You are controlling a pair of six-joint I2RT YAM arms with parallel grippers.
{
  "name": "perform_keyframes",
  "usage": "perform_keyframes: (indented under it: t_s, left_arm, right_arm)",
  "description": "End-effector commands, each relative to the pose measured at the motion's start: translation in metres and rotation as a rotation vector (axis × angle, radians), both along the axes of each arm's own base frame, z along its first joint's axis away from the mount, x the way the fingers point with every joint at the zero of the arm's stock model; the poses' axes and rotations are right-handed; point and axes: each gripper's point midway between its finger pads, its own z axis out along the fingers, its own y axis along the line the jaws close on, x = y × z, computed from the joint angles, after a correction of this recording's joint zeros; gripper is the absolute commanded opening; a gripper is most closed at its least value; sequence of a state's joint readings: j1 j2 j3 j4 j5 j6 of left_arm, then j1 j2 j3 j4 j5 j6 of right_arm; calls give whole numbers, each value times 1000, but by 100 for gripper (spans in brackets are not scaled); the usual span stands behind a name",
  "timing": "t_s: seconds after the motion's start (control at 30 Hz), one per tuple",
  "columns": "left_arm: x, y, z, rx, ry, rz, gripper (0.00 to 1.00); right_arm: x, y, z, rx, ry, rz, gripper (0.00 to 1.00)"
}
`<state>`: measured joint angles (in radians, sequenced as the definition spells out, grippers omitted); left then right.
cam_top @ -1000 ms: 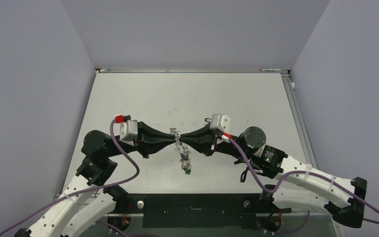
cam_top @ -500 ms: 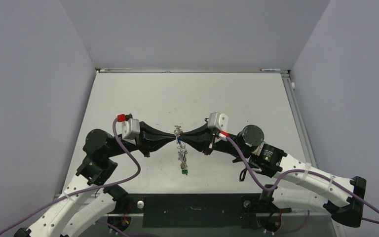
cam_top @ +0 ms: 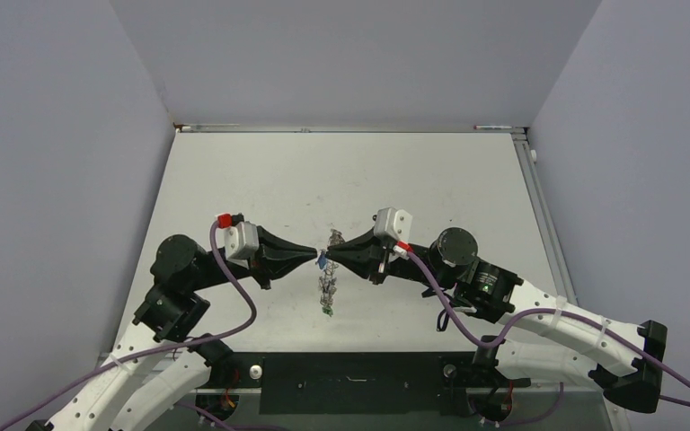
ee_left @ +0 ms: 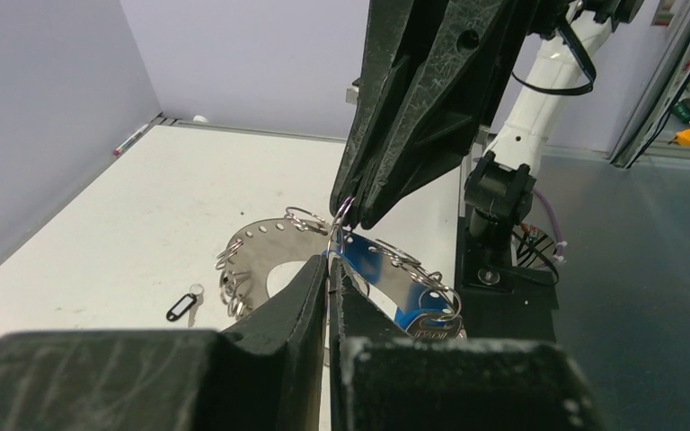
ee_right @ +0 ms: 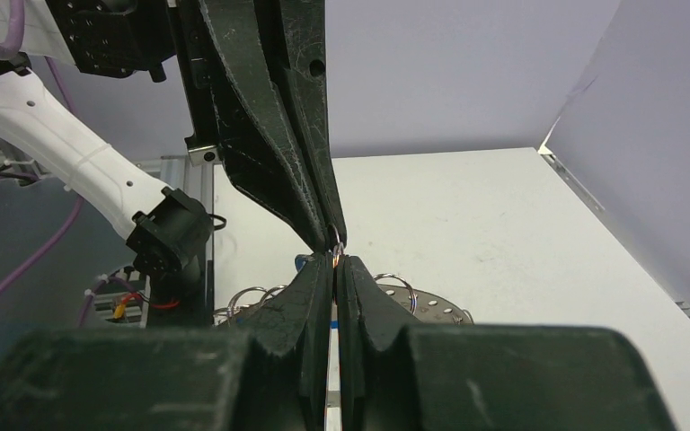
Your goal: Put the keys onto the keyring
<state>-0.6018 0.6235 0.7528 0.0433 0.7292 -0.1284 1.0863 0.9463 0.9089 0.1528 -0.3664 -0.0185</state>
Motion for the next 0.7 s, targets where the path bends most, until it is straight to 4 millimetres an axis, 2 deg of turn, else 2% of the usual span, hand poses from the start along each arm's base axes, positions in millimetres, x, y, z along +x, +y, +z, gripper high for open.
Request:
perform_keyframes:
  t_s: [0.0,0.27,0.43,0.67]
  left_arm:
    - [7,6,-10,64,-22,56,0]
    - [8,5,-17,92,-21,47,0]
    - [-3,0,-24,111,-37,-33,0]
    - [-13,-3,-30,110,-53,-93,0]
  right_arm:
    - [-12,-20,82,213,-115,8,5]
    - [-12,-19,83,217,-115,8,5]
    - [-11,-18,86,223,-124,7,5]
    - [-7,-21,100,261,-157,-16,5]
